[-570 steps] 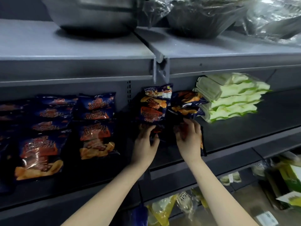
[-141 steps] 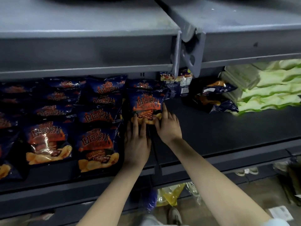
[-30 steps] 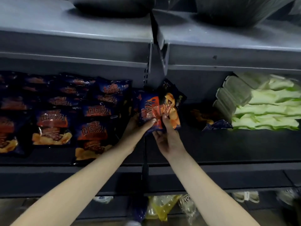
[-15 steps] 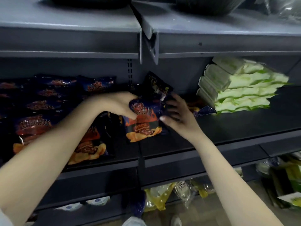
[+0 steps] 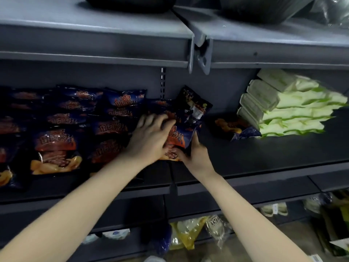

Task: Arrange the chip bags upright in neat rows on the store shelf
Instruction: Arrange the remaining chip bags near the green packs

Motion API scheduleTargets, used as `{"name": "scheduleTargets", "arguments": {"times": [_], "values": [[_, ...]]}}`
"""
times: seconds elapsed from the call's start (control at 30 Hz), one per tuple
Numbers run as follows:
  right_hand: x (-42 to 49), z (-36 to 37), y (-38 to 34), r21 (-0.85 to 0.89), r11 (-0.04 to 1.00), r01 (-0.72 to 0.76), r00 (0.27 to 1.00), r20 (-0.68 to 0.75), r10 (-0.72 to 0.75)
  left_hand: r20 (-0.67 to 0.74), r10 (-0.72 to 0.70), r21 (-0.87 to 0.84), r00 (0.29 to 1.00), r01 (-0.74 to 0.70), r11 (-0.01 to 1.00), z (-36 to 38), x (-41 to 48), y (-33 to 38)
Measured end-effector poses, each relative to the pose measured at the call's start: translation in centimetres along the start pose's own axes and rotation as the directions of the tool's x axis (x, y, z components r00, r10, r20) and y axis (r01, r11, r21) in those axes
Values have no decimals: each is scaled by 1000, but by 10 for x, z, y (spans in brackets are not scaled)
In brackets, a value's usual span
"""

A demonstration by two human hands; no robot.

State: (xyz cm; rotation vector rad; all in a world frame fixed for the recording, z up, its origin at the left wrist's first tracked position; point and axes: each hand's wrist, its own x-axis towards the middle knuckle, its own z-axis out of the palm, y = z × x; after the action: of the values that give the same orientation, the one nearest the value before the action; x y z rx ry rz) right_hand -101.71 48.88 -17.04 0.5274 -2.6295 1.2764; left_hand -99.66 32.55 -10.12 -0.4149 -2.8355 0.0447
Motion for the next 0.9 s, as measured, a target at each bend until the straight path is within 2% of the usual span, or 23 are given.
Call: {"name": "scheduleTargets", "arguments": {"times": [0.1,0.17,0.27,0.4,0.53,0.63,0.9], "values": [[3,18,-2,-15,997,-82,997,10,82,125,-105,-32,987,110,993,29,-25,25],[2,26,-6,-58,985,-165,986,-41,163,226,-151,-30,962,162,986,48,-37,33],[1,31,-13,-106,981,-160,978,-150,144,239,-178,-40,955,193,980,62,-43,38],[1,41,-10,-254,966,-53,997,-70,37,150,-171,-86,974,186,979,69,-40,46],[7,42,-1,-304,951,-46,999,-27,40,191,-234,-122,953,260,958,75,-38,48],[14,40,6,-360,933,-6,1000,18,14,239,-205,-108,949,236,966,79,-36,47],[26,37,9,-238,971,-35,992,108,62,299,-237,-191,925,301,934,83,-28,48]]}}
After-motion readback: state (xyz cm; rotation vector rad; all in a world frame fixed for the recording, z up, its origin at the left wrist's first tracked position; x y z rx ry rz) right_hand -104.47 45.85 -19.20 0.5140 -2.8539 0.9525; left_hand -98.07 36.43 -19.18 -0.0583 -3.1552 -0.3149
